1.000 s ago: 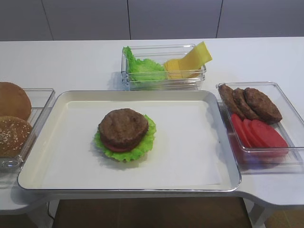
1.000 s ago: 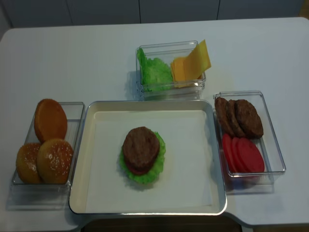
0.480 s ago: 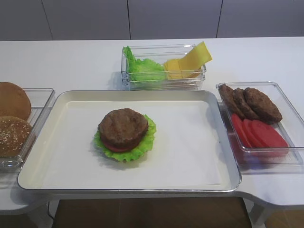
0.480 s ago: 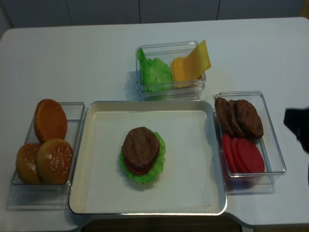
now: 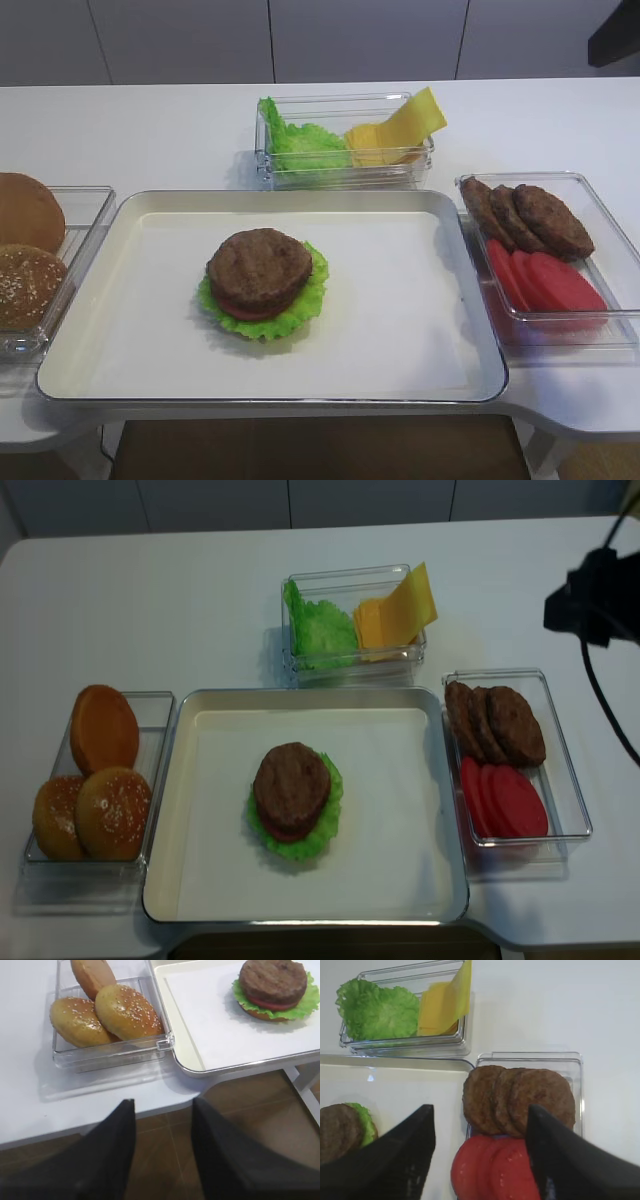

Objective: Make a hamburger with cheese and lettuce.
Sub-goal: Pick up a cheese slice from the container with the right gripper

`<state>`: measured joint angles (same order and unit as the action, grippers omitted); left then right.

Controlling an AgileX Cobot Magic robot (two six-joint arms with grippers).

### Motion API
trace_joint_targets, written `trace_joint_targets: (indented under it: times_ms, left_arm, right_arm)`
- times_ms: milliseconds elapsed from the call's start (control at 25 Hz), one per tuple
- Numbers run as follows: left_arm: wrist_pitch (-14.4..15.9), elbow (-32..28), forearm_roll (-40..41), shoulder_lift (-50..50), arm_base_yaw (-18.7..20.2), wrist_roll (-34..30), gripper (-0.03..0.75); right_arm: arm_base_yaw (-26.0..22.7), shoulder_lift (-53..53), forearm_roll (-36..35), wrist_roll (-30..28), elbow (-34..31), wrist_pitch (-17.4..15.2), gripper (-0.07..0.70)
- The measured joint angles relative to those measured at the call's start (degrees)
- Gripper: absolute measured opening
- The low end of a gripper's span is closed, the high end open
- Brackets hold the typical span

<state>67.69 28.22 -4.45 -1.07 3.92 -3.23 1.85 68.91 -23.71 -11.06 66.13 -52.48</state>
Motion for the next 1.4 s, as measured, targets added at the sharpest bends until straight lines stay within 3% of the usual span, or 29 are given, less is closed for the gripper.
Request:
trace_joint_targets:
  times_ms: [320, 520, 1400]
  left_arm:
    - [0.0, 0.0, 0.0, 0.0, 0.0, 0.0, 0.283]
    - [0.0, 0.0, 0.0, 0.0, 0.0, 0.0, 0.283]
    - [0.0, 0.0, 0.0, 0.0, 0.0, 0.0, 0.283]
  right_arm:
    - [0.0, 15.0, -0.13, 1.77, 15.47, -11.14, 0.447]
    - [0.0, 22.65, -1.09, 2.42, 23.99, -15.69, 0.447]
    - [0.0, 46.88, -9.84, 4.12, 48.82, -18.55, 0.447]
